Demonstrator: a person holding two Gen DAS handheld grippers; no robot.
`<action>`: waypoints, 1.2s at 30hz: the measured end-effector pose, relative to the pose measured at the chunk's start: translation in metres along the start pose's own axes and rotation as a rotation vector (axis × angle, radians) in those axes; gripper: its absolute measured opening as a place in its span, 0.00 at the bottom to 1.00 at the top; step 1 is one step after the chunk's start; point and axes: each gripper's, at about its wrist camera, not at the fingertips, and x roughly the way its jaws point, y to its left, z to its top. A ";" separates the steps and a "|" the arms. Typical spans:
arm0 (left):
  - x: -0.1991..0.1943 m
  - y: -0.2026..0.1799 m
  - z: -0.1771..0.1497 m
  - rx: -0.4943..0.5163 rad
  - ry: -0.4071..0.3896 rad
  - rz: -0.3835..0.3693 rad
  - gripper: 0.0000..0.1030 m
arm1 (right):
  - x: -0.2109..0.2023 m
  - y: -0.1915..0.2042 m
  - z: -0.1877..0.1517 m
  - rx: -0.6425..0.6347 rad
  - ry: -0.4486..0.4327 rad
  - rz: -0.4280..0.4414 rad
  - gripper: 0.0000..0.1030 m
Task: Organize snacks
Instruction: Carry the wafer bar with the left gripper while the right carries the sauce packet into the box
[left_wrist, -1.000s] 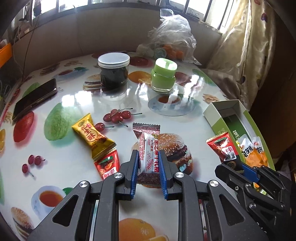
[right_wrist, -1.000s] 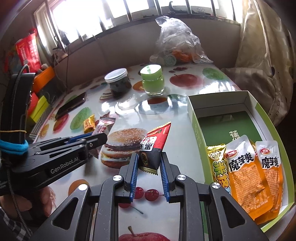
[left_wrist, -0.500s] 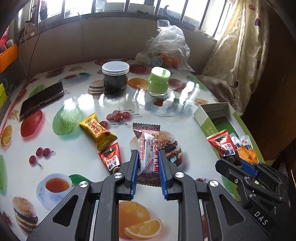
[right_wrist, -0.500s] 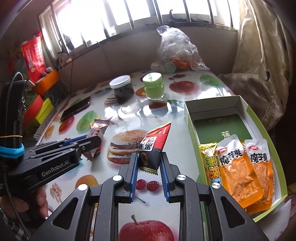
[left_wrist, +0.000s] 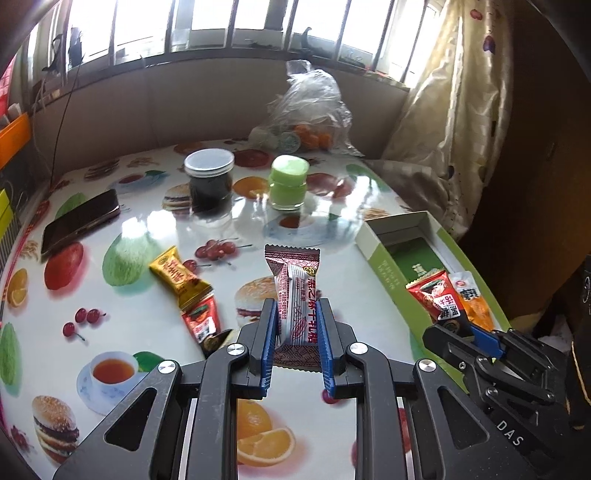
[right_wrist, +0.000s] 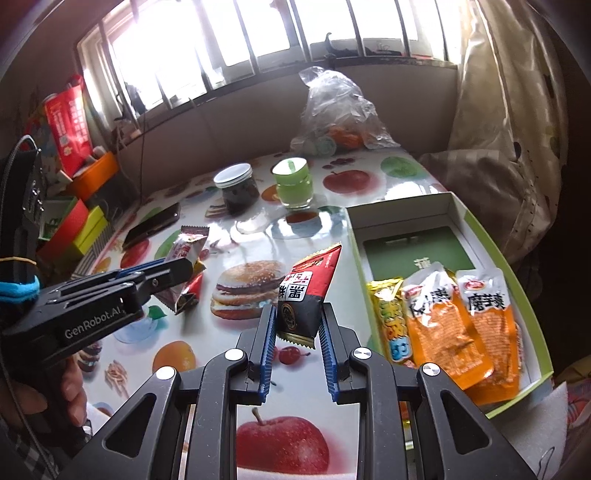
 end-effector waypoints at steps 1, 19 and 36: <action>-0.001 -0.003 0.000 0.006 -0.001 -0.003 0.21 | -0.002 -0.002 0.000 0.003 -0.004 -0.005 0.21; 0.008 -0.056 0.011 0.084 0.001 -0.072 0.21 | -0.031 -0.045 -0.009 0.069 -0.043 -0.072 0.21; 0.040 -0.094 0.019 0.096 0.062 -0.155 0.21 | -0.041 -0.089 -0.022 0.119 -0.023 -0.163 0.21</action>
